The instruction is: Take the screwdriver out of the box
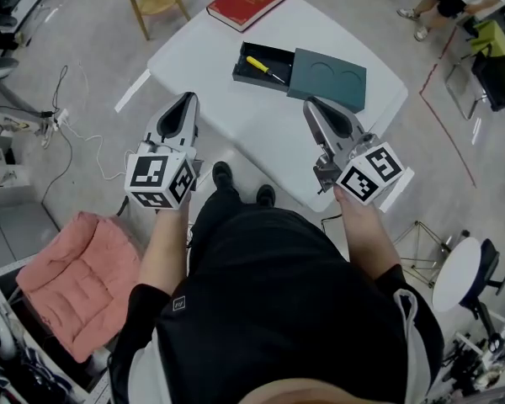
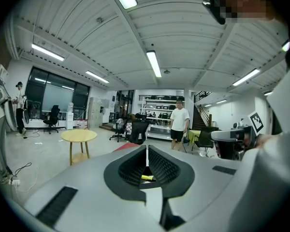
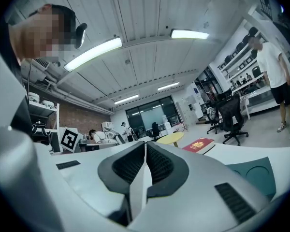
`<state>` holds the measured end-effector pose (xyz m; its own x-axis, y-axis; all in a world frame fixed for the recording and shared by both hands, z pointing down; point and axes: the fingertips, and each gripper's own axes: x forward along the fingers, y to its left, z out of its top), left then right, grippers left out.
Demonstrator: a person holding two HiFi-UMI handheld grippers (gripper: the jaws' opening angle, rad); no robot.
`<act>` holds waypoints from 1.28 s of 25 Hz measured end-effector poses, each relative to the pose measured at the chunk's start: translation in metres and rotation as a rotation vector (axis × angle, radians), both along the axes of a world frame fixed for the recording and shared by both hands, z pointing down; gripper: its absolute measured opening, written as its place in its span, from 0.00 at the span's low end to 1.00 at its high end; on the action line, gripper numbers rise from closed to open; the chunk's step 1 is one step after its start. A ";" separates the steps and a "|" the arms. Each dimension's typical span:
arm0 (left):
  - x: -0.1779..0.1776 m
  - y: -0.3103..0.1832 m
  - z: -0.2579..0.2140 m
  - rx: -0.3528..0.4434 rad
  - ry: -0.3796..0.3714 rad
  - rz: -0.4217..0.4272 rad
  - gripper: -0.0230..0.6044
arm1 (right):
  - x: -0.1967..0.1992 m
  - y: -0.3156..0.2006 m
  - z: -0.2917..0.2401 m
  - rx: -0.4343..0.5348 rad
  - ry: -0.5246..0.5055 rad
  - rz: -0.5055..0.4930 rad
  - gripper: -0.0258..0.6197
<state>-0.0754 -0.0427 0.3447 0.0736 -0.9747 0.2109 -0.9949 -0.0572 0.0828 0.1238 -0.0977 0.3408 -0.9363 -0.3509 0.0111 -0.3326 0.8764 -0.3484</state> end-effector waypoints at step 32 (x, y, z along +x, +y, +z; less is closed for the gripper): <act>-0.021 -0.232 0.067 -0.149 -0.062 0.803 0.09 | -0.058 -0.113 0.023 -0.100 0.045 0.569 0.09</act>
<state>-0.0965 -0.2746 0.4114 0.7212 -0.5916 0.3603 -0.6586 -0.7468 0.0921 0.0660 -0.2108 0.3634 -0.5985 -0.7941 0.1057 -0.7581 0.5188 -0.3951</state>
